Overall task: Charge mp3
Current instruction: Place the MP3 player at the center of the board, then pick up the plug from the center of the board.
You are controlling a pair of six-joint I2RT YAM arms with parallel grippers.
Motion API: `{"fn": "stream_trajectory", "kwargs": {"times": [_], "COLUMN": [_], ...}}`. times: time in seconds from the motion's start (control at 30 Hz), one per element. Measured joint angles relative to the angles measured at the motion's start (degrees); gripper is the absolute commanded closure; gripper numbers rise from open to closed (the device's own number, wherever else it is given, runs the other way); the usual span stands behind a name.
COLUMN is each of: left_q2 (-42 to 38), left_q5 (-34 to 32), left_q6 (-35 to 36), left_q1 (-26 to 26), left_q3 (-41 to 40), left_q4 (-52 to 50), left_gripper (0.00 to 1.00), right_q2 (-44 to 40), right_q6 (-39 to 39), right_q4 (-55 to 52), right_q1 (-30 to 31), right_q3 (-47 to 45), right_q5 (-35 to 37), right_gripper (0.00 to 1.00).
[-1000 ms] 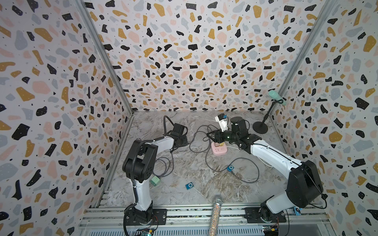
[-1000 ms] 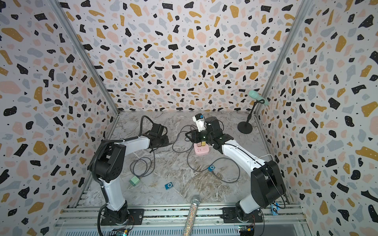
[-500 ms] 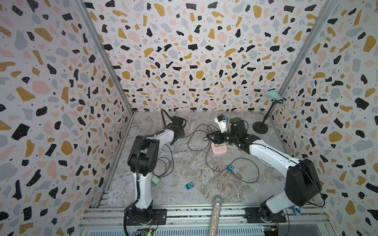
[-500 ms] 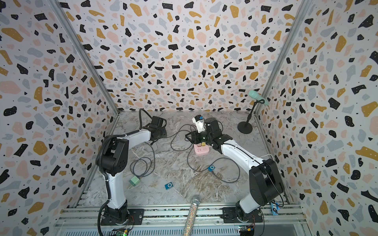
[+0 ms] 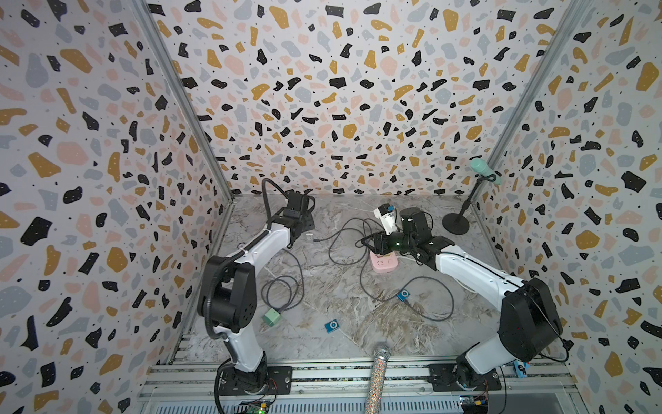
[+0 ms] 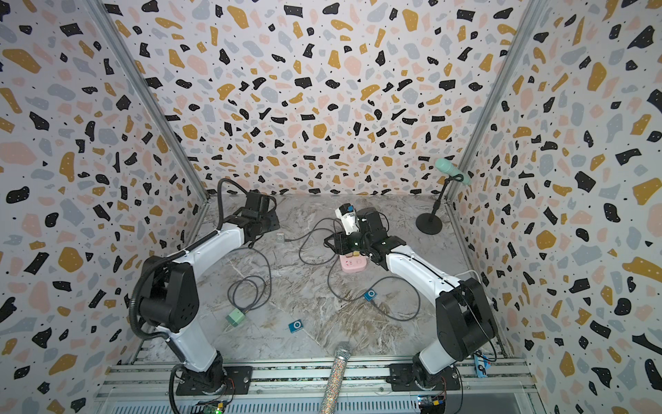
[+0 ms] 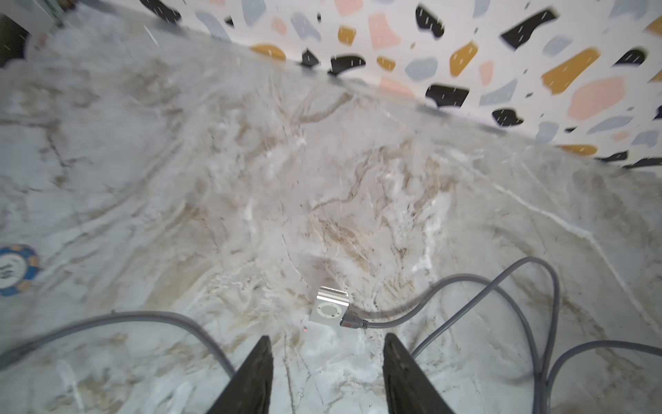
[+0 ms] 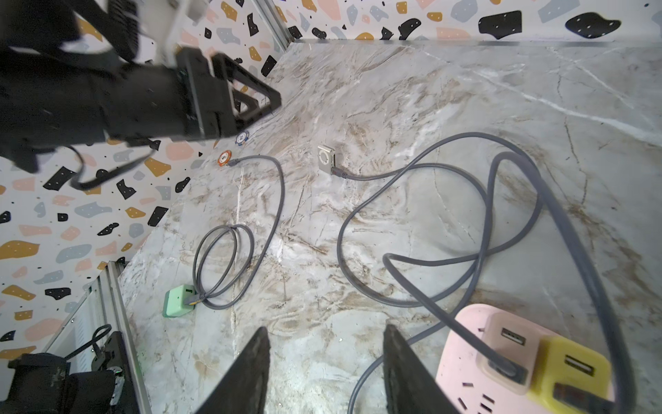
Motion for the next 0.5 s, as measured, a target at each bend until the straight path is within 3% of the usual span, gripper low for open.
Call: {"fn": "stream_trajectory", "kwargs": {"times": [0.17, 0.5], "left_q2": [-6.5, -25.5], "left_q5": [-0.1, -3.7], "left_q6": [0.9, -1.3], "left_q1": [0.2, 0.1], "left_q3": [-4.3, -24.7], "left_q4": [-1.3, -12.1], "left_gripper": [0.49, 0.44], "right_q2": [0.0, 0.0], "right_q6": [-1.2, -3.0], "right_q4": [-2.3, -4.4], "right_q1": [2.0, 8.5], "right_q3": [0.2, 0.2], "right_q5": [2.6, 4.8], "right_gripper": [0.49, 0.49]}}
